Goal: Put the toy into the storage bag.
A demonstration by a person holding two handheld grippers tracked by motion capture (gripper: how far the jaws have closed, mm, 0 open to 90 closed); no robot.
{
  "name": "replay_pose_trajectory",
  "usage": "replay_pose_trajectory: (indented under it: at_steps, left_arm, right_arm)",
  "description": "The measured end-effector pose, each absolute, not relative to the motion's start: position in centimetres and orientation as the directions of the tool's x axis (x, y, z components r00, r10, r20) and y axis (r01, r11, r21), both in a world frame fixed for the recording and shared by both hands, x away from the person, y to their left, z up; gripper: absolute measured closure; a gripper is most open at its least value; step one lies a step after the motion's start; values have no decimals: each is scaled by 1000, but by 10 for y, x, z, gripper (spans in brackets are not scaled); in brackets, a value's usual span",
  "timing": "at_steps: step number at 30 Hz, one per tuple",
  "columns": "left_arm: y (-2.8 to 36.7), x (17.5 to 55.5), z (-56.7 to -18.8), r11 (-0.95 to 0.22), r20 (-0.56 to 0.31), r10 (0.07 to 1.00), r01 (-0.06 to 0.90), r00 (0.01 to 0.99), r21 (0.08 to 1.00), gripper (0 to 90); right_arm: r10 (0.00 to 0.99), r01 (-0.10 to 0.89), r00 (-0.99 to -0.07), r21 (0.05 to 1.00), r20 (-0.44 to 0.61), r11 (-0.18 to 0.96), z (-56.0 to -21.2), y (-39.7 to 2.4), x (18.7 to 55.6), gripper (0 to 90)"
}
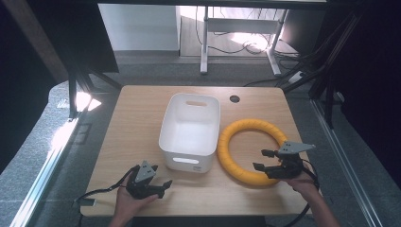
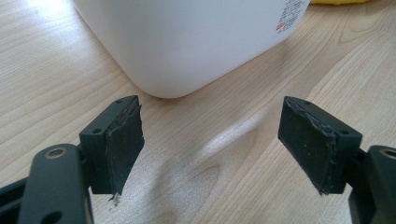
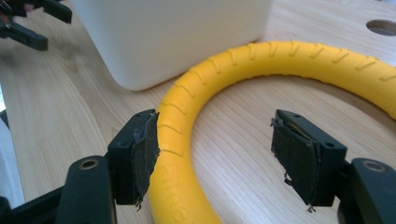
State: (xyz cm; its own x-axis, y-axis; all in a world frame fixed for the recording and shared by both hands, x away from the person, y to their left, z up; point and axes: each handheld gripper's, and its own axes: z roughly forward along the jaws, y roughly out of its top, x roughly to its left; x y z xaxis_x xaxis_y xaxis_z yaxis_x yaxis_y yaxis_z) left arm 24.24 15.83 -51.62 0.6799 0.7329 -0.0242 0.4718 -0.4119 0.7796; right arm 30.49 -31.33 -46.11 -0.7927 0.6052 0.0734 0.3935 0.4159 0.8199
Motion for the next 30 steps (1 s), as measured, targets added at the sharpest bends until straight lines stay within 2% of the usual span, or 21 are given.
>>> replay_pose_trajectory:
  at_steps: [5, 15, 30]
  left_arm:
    - [158, 241, -515, -407, -28, 734, 473, 678, 781, 221]
    - [155, 243, -518, -428, -21, 725, 474, 688, 769, 220]
    - [153, 242, -519, -434, -20, 721, 475, 692, 766, 220]
  right_arm:
    - [587, 392, -808, 792, 53, 467, -457, -318, 309, 359]
    - [510, 373, -860, 691, 7, 619, -456, -306, 313, 357]
    - [457, 367, -889, 626, 20, 688, -460, -286, 321, 350]
